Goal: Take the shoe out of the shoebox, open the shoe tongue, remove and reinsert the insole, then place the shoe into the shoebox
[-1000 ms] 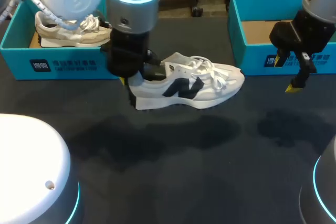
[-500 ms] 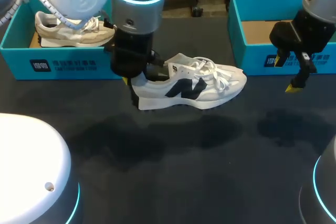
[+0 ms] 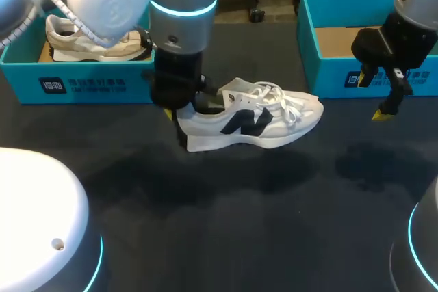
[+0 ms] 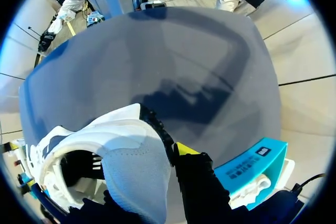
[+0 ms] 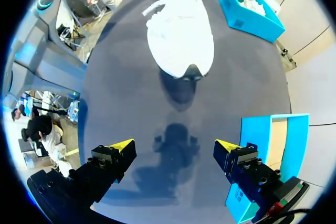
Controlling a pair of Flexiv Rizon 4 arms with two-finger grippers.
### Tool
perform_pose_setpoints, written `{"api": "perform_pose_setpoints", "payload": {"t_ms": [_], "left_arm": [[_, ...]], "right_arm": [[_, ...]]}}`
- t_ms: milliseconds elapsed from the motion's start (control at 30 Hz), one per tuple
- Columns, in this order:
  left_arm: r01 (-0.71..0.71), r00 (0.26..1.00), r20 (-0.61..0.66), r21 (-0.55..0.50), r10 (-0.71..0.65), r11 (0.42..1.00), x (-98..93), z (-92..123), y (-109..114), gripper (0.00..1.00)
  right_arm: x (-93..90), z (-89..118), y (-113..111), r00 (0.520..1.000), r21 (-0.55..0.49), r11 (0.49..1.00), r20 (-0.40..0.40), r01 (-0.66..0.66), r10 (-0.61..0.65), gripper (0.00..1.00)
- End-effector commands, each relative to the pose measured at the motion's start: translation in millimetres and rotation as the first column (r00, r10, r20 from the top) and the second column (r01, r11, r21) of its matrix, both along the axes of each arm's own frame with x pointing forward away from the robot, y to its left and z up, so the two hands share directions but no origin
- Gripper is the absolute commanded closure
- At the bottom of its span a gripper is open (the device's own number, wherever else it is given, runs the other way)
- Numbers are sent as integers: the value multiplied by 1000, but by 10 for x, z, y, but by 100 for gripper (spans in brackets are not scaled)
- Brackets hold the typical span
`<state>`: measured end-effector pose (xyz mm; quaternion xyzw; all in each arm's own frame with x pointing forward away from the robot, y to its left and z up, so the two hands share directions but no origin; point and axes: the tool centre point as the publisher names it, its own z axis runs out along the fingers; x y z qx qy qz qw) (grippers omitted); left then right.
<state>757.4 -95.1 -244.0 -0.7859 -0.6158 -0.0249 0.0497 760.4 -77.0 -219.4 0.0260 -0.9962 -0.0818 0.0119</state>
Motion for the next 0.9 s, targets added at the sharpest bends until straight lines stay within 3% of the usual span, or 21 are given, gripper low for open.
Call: {"api": "perform_pose_setpoints", "payload": {"t_ms": [33,400,900], "left_arm": [[-3,1000,-15,9,4,1000,57,-233,-84,100],[-47,999,-21,11,47,999,66,-680,-145,100],[63,996,65,0,-63,998,-10,-1124,-105,100]], "right_arm": [[0,-8,-1,1000,-1,1000,0,0,0,0],[0,-8,-1,1000,-1,1000,0,0,0,0],[0,-8,-1,1000,-1,1000,0,0,0,0]]}}
